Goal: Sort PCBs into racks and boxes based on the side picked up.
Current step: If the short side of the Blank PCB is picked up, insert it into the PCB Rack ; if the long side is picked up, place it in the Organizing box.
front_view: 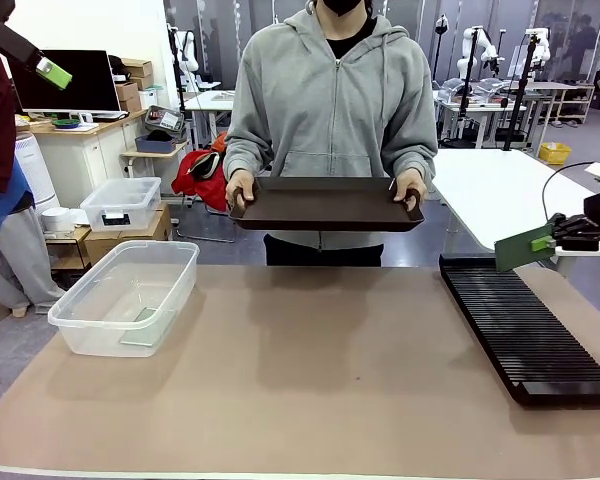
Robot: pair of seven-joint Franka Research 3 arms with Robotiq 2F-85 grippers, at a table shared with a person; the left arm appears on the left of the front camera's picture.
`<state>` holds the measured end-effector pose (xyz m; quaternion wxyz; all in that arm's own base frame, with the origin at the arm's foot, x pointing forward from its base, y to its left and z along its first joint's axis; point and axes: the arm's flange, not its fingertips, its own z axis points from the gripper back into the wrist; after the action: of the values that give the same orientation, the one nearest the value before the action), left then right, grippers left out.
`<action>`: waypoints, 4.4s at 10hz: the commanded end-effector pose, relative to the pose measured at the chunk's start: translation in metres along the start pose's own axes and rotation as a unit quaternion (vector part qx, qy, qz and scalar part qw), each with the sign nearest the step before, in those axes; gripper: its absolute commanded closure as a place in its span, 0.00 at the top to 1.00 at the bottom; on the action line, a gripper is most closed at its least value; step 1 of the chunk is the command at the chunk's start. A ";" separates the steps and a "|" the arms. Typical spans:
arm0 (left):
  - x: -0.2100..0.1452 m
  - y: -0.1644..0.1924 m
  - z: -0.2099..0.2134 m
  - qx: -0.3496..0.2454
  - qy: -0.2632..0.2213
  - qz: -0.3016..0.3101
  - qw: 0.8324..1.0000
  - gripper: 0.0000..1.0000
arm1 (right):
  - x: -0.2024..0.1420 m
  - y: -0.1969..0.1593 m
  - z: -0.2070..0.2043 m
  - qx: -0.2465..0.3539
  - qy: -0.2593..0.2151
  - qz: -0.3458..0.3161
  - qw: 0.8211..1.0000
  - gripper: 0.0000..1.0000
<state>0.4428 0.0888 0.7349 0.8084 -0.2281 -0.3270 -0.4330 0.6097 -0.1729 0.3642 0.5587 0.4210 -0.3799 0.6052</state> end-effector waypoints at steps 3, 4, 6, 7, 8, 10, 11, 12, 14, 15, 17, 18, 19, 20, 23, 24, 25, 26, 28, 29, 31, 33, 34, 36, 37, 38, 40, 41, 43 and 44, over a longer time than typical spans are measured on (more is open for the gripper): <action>-0.001 0.000 -0.001 0.003 -0.003 0.002 1.000 1.00 | -0.020 -0.010 -0.024 0.013 0.045 0.019 0.999 0.02; -0.001 0.000 -0.001 0.003 -0.003 0.002 1.000 1.00 | -0.024 -0.012 -0.026 0.015 0.053 0.028 0.998 0.02; -0.001 0.000 -0.001 0.003 -0.003 0.002 1.000 1.00 | -0.030 -0.011 -0.029 0.017 0.058 0.044 0.997 0.02; -0.001 0.000 -0.001 0.003 -0.003 0.002 1.000 1.00 | -0.034 -0.007 -0.031 0.016 0.059 0.047 0.997 0.02; -0.001 0.000 -0.001 0.003 -0.003 0.002 1.000 1.00 | -0.035 -0.004 -0.030 0.018 0.061 0.050 0.997 0.02; -0.001 0.000 -0.001 0.003 -0.003 0.002 1.000 1.00 | -0.040 -0.003 -0.037 -0.001 0.077 0.062 0.995 0.02; -0.001 0.000 -0.001 0.003 -0.003 0.002 1.000 1.00 | -0.042 -0.001 -0.037 -0.010 0.086 0.067 0.994 0.02; -0.001 0.000 -0.001 0.003 -0.003 0.002 1.000 1.00 | -0.044 -0.001 -0.037 -0.009 0.092 0.070 0.993 0.02; -0.001 0.000 -0.001 0.003 -0.003 0.002 1.000 1.00 | -0.049 -0.002 -0.043 -0.014 0.092 0.074 0.993 0.02; -0.001 0.000 -0.001 0.003 -0.003 0.002 1.000 1.00 | -0.051 -0.003 -0.042 -0.013 0.090 0.075 0.993 0.02; -0.001 0.000 -0.001 0.003 -0.003 0.002 1.000 1.00 | -0.055 0.000 -0.048 -0.021 0.079 0.072 0.994 0.02; -0.001 0.000 -0.001 0.003 -0.003 0.002 1.000 1.00 | -0.056 -0.002 -0.049 -0.027 0.077 0.072 0.994 0.02; -0.001 0.000 -0.001 0.003 -0.003 0.002 1.000 1.00 | -0.058 -0.003 -0.051 -0.038 0.070 0.072 0.994 0.02; -0.001 0.000 -0.001 0.003 -0.003 0.002 1.000 1.00 | -0.059 -0.003 -0.053 -0.047 0.056 0.071 0.995 0.02; -0.001 0.000 -0.001 0.003 -0.003 0.002 1.000 1.00 | -0.060 -0.004 -0.055 -0.040 0.038 0.072 0.996 0.02; -0.001 0.000 -0.001 0.003 -0.003 0.002 1.000 1.00 | -0.062 -0.006 -0.054 -0.039 0.044 0.071 0.996 0.02; -0.001 0.000 -0.001 0.003 -0.003 0.002 1.000 1.00 | -0.063 -0.005 -0.054 -0.036 0.046 0.069 0.996 0.02; -0.001 0.000 -0.001 0.003 -0.003 0.002 1.000 1.00 | -0.067 -0.002 -0.055 -0.034 0.044 0.067 0.996 0.02; -0.001 0.000 -0.001 0.003 -0.003 0.002 1.000 1.00 | -0.075 0.000 -0.053 -0.033 0.044 0.061 0.997 0.02; -0.001 0.000 -0.001 0.003 -0.003 0.002 1.000 1.00 | -0.079 0.000 -0.054 -0.034 0.046 0.055 0.997 0.02; -0.001 0.000 -0.001 0.003 -0.003 0.002 1.000 1.00 | -0.087 0.002 -0.053 -0.026 0.061 0.043 0.997 0.02; -0.001 0.000 -0.001 0.003 -0.003 0.002 1.000 1.00 | -0.089 0.002 -0.052 -0.027 0.063 0.040 0.997 0.02; -0.001 0.000 -0.001 0.003 -0.003 0.002 1.000 1.00 | -0.090 0.003 -0.051 -0.025 0.067 0.039 0.997 0.02; -0.001 0.000 -0.001 0.003 -0.003 0.002 1.000 1.00 | -0.093 0.003 -0.051 -0.019 0.075 0.033 0.996 0.20; -0.001 0.000 -0.001 0.003 -0.003 0.002 1.000 1.00 | -0.093 0.003 -0.051 -0.016 0.077 0.032 0.996 0.24; -0.001 0.000 -0.001 0.003 -0.003 0.002 1.000 1.00 | -0.093 0.003 -0.051 -0.015 0.078 0.032 0.996 0.40; -0.001 0.000 -0.001 0.003 -0.003 0.002 1.000 1.00 | -0.090 0.004 -0.050 -0.015 0.079 0.034 0.996 0.36; -0.001 0.000 -0.001 0.003 -0.003 0.002 1.000 1.00 | -0.089 0.004 -0.048 -0.016 0.080 0.038 0.996 0.63; -0.001 0.000 -0.001 0.003 -0.003 0.002 1.000 1.00 | -0.080 0.005 -0.043 -0.021 0.083 0.046 0.995 0.83; -0.001 0.000 -0.001 0.003 -0.003 0.002 1.000 1.00 | -0.075 0.005 -0.038 -0.023 0.083 0.050 0.995 0.75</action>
<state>0.4428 0.0888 0.7349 0.8084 -0.2281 -0.3270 -0.4330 0.6066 -0.1644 0.2722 0.5657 0.3498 -0.3678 0.6499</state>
